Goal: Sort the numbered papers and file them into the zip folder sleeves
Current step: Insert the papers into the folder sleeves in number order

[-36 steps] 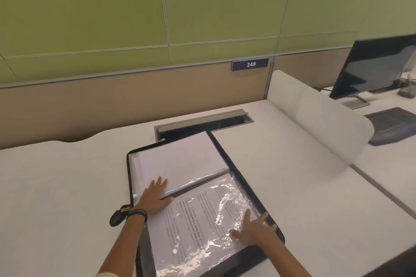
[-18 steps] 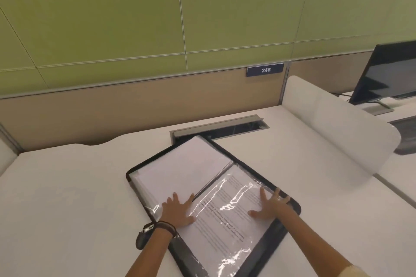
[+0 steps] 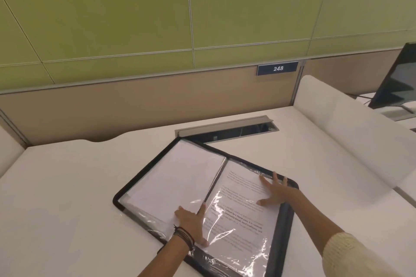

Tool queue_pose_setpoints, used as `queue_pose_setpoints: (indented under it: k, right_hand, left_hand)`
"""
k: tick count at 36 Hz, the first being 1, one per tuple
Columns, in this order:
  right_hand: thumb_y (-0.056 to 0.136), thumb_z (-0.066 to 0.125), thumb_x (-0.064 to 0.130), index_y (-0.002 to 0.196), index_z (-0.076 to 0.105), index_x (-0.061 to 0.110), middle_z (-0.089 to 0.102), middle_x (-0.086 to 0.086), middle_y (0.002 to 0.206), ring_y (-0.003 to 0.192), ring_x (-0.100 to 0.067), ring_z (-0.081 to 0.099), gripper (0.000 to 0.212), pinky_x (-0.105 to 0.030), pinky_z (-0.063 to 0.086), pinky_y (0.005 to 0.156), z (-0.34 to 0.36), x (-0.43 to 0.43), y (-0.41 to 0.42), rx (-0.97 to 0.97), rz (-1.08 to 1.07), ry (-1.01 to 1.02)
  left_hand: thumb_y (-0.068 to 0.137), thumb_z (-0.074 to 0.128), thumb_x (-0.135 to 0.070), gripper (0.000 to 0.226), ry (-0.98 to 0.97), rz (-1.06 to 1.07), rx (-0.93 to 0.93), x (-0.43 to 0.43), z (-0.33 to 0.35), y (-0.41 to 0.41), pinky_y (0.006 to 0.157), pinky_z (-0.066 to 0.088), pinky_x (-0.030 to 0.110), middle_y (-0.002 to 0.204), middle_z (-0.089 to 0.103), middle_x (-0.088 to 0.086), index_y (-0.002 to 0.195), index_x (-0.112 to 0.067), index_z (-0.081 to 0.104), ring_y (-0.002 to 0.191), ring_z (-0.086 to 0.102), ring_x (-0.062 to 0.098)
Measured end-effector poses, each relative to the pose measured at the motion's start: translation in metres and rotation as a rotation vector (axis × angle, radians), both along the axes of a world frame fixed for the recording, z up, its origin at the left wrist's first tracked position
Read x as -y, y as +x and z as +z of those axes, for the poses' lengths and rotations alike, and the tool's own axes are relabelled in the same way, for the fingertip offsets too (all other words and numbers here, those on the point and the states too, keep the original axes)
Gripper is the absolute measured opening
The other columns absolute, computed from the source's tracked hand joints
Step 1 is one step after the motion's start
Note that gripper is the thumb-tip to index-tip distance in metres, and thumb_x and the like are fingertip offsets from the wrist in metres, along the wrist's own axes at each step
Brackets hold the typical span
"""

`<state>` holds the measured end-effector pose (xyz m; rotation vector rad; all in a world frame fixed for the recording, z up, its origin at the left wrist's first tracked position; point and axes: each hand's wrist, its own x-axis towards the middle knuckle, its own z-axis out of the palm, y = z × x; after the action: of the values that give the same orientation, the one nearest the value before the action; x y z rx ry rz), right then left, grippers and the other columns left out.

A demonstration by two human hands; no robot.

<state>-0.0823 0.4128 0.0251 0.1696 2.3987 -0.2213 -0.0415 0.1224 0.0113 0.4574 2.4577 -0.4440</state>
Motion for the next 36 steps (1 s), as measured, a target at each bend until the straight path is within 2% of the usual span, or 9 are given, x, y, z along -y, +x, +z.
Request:
queue_pose_setpoints:
  k: [3, 5, 7, 11, 15, 22, 25, 30, 36]
  right_hand:
    - [0.059, 0.048, 0.084, 0.146, -0.017, 0.036, -0.033, -0.007, 0.150, 0.137, -0.044, -0.023, 0.118, -0.067, 0.003, 0.107, 0.002, -0.001, -0.007, -0.022, 0.023, -0.001]
    - [0.049, 0.040, 0.092, 0.145, -0.017, 0.037, -0.033, -0.005, 0.151, 0.138, -0.042, -0.023, 0.124, -0.067, 0.001, 0.107, -0.001, -0.004, -0.008, -0.047, 0.045, -0.002]
    - [0.026, 0.027, 0.103, 0.145, -0.016, 0.038, -0.033, -0.004, 0.151, 0.138, -0.041, -0.024, 0.142, -0.068, -0.001, 0.106, -0.009, -0.009, -0.010, -0.076, 0.043, -0.018]
    - [0.014, 0.017, 0.104, 0.146, -0.014, 0.037, -0.031, -0.003, 0.152, 0.138, -0.041, -0.023, 0.152, -0.068, -0.002, 0.106, -0.019, -0.013, -0.012, -0.141, 0.022, -0.021]
    - [0.066, 0.047, 0.084, 0.149, -0.007, 0.032, -0.026, -0.005, 0.154, 0.141, -0.035, -0.021, 0.112, -0.066, -0.002, 0.107, -0.021, -0.011, -0.007, -0.201, -0.019, -0.033]
    - [0.089, 0.050, 0.054, 0.150, -0.004, 0.026, -0.018, -0.009, 0.156, 0.143, -0.029, -0.017, 0.086, -0.060, 0.001, 0.110, -0.036, 0.012, 0.029, -0.425, -0.167, -0.146]
    - [0.094, 0.048, 0.043, 0.150, -0.002, 0.026, -0.014, -0.010, 0.156, 0.144, -0.029, -0.012, 0.078, -0.058, 0.001, 0.112, -0.042, 0.027, 0.053, -0.511, -0.183, -0.188]
    - [0.096, 0.045, 0.040, 0.149, -0.006, 0.025, -0.014, -0.011, 0.156, 0.144, -0.031, -0.012, 0.075, -0.058, -0.002, 0.112, -0.050, 0.050, 0.083, -0.530, -0.166, -0.190]
    - [0.097, 0.039, 0.042, 0.148, -0.010, 0.025, -0.017, -0.011, 0.156, 0.143, -0.031, -0.015, 0.073, -0.057, -0.005, 0.111, -0.048, 0.068, 0.108, -0.519, -0.145, -0.162]
  left_hand:
    - [0.074, 0.058, -0.071, 0.122, 0.041, -0.046, -0.047, 0.004, -0.002, -0.008, 0.113, 0.003, 0.059, 0.149, 0.004, 0.039, 0.144, -0.021, -0.028, 0.138, 0.006, 0.053]
    - [0.065, 0.053, -0.082, 0.129, 0.191, -0.143, -0.074, 0.013, -0.011, -0.021, 0.108, -0.013, 0.060, 0.148, -0.025, 0.030, 0.128, -0.031, -0.047, 0.139, -0.015, 0.048]
    - [0.042, 0.028, -0.100, 0.125, 0.300, -0.256, -0.043, 0.019, -0.018, -0.031, 0.104, -0.018, 0.060, 0.143, -0.037, 0.017, 0.110, -0.041, -0.058, 0.137, -0.025, 0.041]
    - [0.031, 0.022, -0.101, 0.122, 0.380, -0.272, 0.032, 0.024, -0.027, -0.038, 0.103, -0.018, 0.062, 0.146, -0.038, 0.009, 0.112, -0.048, -0.053, 0.135, -0.032, 0.036]
    - [0.030, 0.025, -0.100, 0.119, 0.406, -0.227, 0.014, 0.023, -0.024, -0.034, 0.103, -0.016, 0.062, 0.151, -0.033, 0.009, 0.108, -0.054, -0.053, 0.128, -0.036, 0.033]
    - [0.019, 0.020, -0.104, 0.123, 0.417, -0.155, 0.047, 0.020, -0.019, -0.031, 0.106, -0.007, 0.068, 0.151, -0.034, 0.008, 0.106, -0.056, -0.052, 0.138, -0.028, 0.036]
    - [0.013, 0.016, -0.105, 0.127, 0.406, -0.119, 0.056, 0.018, -0.019, -0.028, 0.105, -0.008, 0.068, 0.150, -0.036, 0.007, 0.108, -0.055, -0.052, 0.138, -0.028, 0.036]
    - [0.012, 0.017, -0.105, 0.152, 0.420, -0.053, 0.078, 0.014, -0.021, -0.021, 0.105, -0.009, 0.069, 0.146, -0.040, 0.005, 0.138, -0.037, -0.033, 0.138, -0.029, 0.036]
    - [0.006, 0.013, -0.104, 0.160, 0.393, 0.045, 0.066, 0.000, -0.021, -0.006, 0.105, -0.007, 0.069, 0.149, -0.036, 0.011, 0.142, -0.032, -0.030, 0.138, -0.029, 0.039]
